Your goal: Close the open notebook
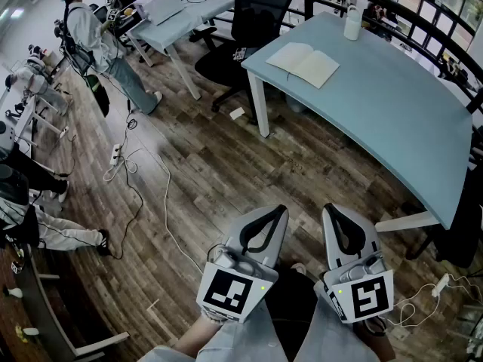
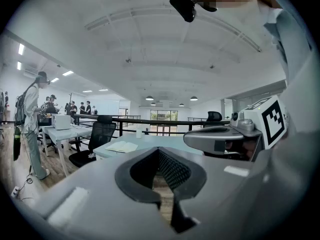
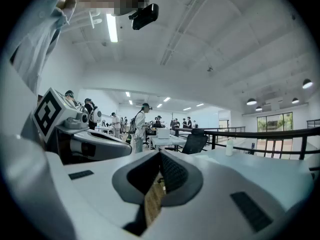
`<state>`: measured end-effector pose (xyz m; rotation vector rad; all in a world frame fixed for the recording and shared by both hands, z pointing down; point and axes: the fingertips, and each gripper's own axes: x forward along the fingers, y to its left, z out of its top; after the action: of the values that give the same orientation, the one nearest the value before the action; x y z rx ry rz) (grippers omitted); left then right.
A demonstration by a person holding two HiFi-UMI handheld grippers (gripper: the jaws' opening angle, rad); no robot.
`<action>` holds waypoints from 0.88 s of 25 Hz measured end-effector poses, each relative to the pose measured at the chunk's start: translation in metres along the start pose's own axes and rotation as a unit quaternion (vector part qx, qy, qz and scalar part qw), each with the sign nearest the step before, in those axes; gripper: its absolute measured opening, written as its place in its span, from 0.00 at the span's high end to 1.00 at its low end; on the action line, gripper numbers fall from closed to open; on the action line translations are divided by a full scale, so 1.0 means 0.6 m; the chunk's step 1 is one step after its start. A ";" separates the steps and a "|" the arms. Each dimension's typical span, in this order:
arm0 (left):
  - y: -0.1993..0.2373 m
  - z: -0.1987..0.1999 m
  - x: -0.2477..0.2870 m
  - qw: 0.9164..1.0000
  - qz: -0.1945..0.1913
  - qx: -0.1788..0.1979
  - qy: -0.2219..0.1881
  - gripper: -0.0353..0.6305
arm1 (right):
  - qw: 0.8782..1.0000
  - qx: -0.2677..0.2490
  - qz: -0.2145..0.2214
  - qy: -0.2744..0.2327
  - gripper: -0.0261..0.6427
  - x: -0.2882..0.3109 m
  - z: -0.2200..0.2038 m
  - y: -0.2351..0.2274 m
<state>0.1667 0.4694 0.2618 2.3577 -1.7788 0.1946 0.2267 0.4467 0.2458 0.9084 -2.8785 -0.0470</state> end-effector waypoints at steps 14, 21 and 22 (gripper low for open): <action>-0.014 0.002 0.000 1.000 0.008 -0.003 0.001 0.94 | 1.000 0.008 0.002 -0.001 0.96 -0.016 -0.002 -0.014; -0.018 0.009 -0.013 0.999 0.036 -0.024 -0.006 0.94 | 1.000 0.020 0.011 -0.014 0.96 -0.037 0.002 -0.026; -0.018 0.009 -0.017 0.999 0.043 -0.026 -0.006 0.94 | 1.000 0.018 0.015 -0.009 0.96 -0.039 -0.002 -0.026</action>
<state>0.1744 0.4804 0.2535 2.2543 -1.8682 0.1437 0.2548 0.4476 0.2433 0.8749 -2.9181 -0.0014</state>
